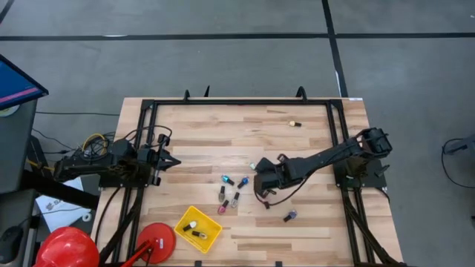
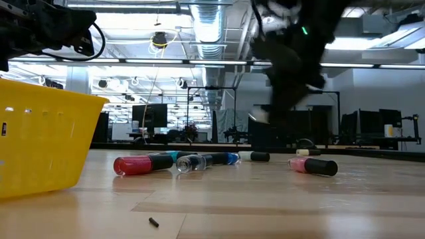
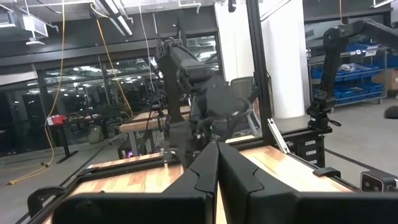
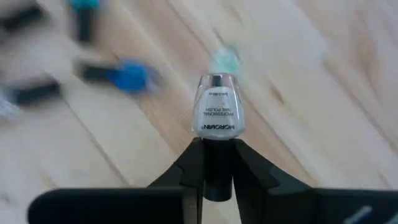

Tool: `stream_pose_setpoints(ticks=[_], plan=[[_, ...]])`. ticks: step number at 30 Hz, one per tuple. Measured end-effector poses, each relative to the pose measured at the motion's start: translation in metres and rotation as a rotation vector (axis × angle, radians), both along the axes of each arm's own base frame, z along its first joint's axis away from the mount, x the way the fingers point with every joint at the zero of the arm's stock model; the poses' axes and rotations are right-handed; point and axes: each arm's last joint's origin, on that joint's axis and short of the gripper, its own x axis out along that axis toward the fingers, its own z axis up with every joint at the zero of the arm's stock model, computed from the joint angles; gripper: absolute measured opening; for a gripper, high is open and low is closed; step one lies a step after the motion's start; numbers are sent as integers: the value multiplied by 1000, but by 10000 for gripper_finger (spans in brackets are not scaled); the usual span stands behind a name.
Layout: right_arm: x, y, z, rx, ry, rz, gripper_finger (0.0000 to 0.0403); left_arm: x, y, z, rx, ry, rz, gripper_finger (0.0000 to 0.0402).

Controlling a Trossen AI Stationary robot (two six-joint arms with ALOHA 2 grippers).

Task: Pick & Place Nail Polish
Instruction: Put the white nail polish into the yellow basket

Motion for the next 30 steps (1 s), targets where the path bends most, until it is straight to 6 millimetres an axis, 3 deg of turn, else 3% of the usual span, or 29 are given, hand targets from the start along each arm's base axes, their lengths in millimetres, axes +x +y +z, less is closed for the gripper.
stream_pose_setpoints(ticks=[3,9,20,25,30], plan=[[17,9,19,4,-146,84,44,0,0,1,1,-6,0,1],[66,36,24,-12,-334,287,44,0,0,1,1,-6,0,1],[147,116,17,-96,-358,665,44,-1,0,3,3,-33,0,1],[167,142,11,-122,-341,755,44,-1,0,3,4,-37,0,1],[181,155,-5,-130,-308,789,46,-1,0,4,4,-40,0,1]])
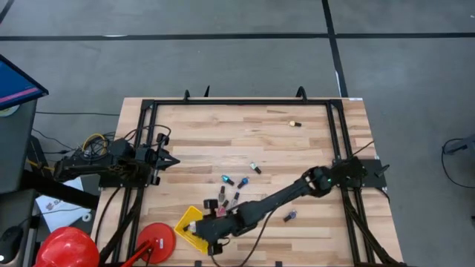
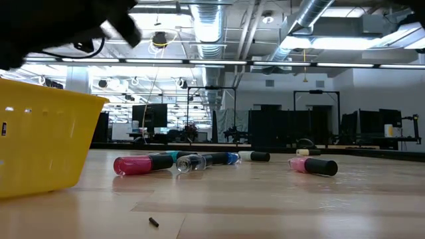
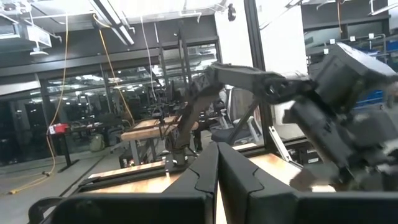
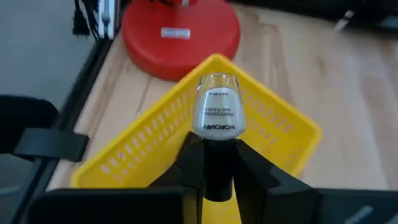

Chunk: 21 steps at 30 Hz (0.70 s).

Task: Pick & Place Nail Polish
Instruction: Put the white nail polish into the yellow basket

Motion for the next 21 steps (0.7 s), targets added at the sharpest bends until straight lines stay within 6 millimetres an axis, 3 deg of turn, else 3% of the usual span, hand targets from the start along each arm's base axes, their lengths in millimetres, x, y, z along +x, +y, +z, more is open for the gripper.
stream_pose_setpoints(ticks=[7,21], plan=[[3,4,-27,1,84,-7,48,0,0,0,0,-3,0,1],[2,4,-26,-5,95,-10,94,0,0,0,0,-3,0,1]])
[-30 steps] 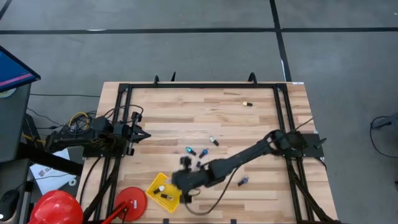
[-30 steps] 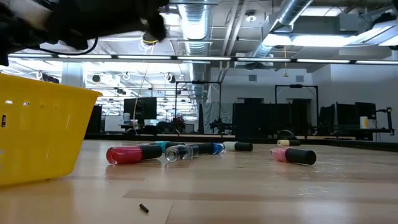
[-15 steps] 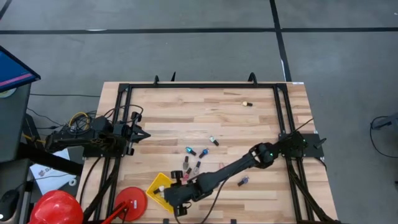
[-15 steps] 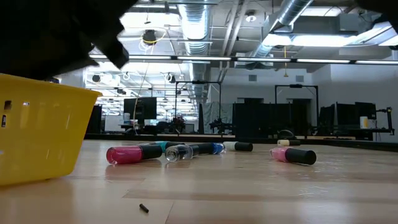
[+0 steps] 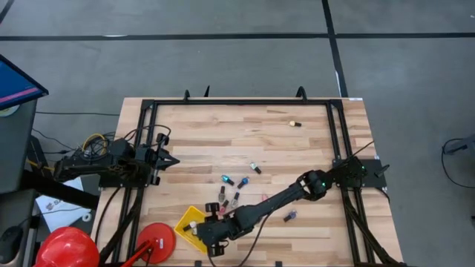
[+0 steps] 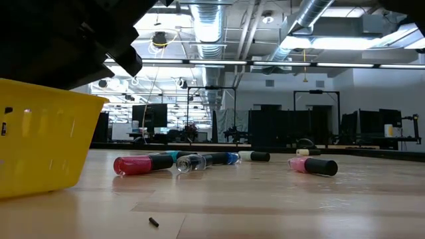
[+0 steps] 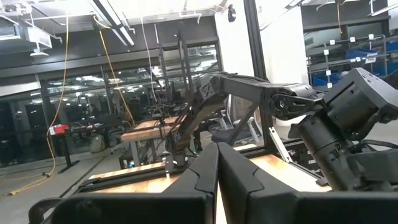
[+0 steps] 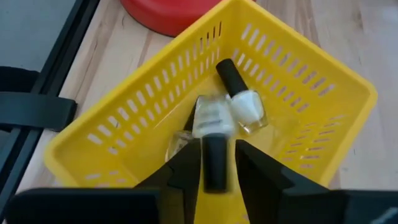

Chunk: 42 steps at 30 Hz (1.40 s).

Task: Pick & Place Nail Polish
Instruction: Put the white nail polish into the yellow basket, then put the yellow nail polish into the yellow basket

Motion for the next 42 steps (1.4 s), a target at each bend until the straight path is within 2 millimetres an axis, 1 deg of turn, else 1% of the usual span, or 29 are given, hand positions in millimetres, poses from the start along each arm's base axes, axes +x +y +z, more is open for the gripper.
stream_pose_setpoints(ticks=[5,7,9,11,13,16,18,20,22,24,26,27,29,31,33,37,42], plan=[[0,-1,1,-35,0,35,114,0,0,0,0,0,0,1],[-6,-2,10,-70,34,53,128,0,0,0,0,0,0,1],[-14,-7,31,-103,48,39,144,0,0,0,0,0,0,1],[-31,-13,63,-200,69,13,157,0,0,0,0,-1,0,1],[-49,-24,92,-326,82,-40,167,0,0,0,0,-2,0,1],[-79,-49,121,-501,164,-118,177,0,0,0,0,-4,0,1],[-103,-72,141,-559,219,-178,181,0,0,1,1,-8,0,1],[-131,-98,166,-570,225,-271,184,0,0,1,1,-8,0,1],[-163,-127,184,-561,244,-356,186,0,0,1,1,-9,0,1],[-191,-155,196,-516,220,-447,188,0,0,1,1,-8,0,1],[-219,-182,202,-468,193,-519,189,0,0,1,1,-9,0,1],[-232,-196,205,-436,164,-555,189,0,0,1,1,-9,0,1],[-255,-221,203,-382,142,-600,190,0,0,1,1,-13,0,1],[-271,-244,194,-328,127,-634,190,0,0,1,2,-15,0,1],[-285,-266,179,-279,139,-643,190,0,0,2,2,-16,0,1],[-302,-305,148,-201,165,-635,190,0,0,2,2,-17,0,1],[-312,-348,116,-104,178,-635,190,-1,0,2,2,-24,0,1]])
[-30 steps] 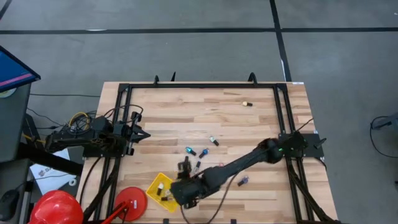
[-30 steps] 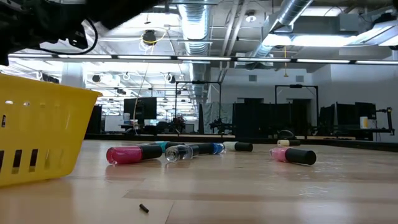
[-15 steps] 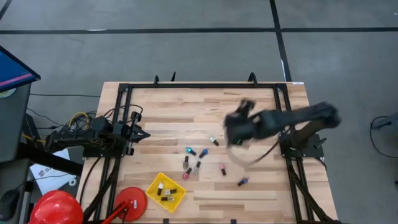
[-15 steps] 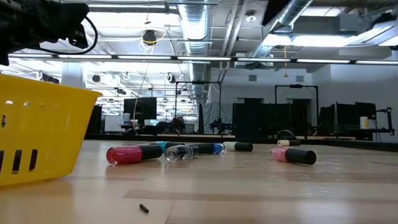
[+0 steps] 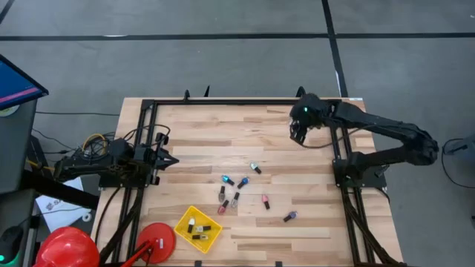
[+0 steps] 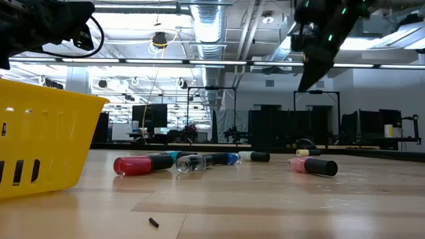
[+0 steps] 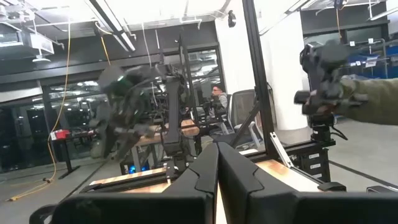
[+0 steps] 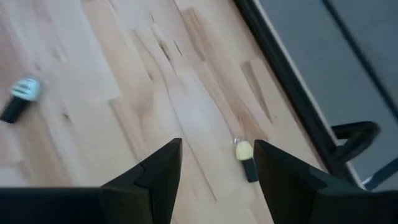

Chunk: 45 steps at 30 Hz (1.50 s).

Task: Pick & Place Nail Polish
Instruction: Put the yellow nail polish into the yellow basket

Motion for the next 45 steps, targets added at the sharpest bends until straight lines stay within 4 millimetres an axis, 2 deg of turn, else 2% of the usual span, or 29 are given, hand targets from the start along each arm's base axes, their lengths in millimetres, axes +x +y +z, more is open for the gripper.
stream_pose_setpoints(ticks=[5,11,16,25,33,36,41,45], plan=[[-1,-32,-28,60,91,20,190,0,0,0,0,0,0,1],[7,-60,-70,123,252,57,190,0,0,0,0,-2,0,1],[6,-83,-101,174,339,64,190,0,0,0,0,-2,0,1],[-4,-108,-136,229,418,85,190,0,0,1,1,-7,0,1],[-5,-114,-148,279,440,103,180,0,0,1,1,-8,0,1],[-4,-113,-147,279,436,107,141,0,0,1,1,-9,0,1],[-3,-114,-143,307,414,84,48,0,0,1,2,-13,0,1],[-3,-114,-142,320,407,45,40,0,0,1,1,-14,0,1]])
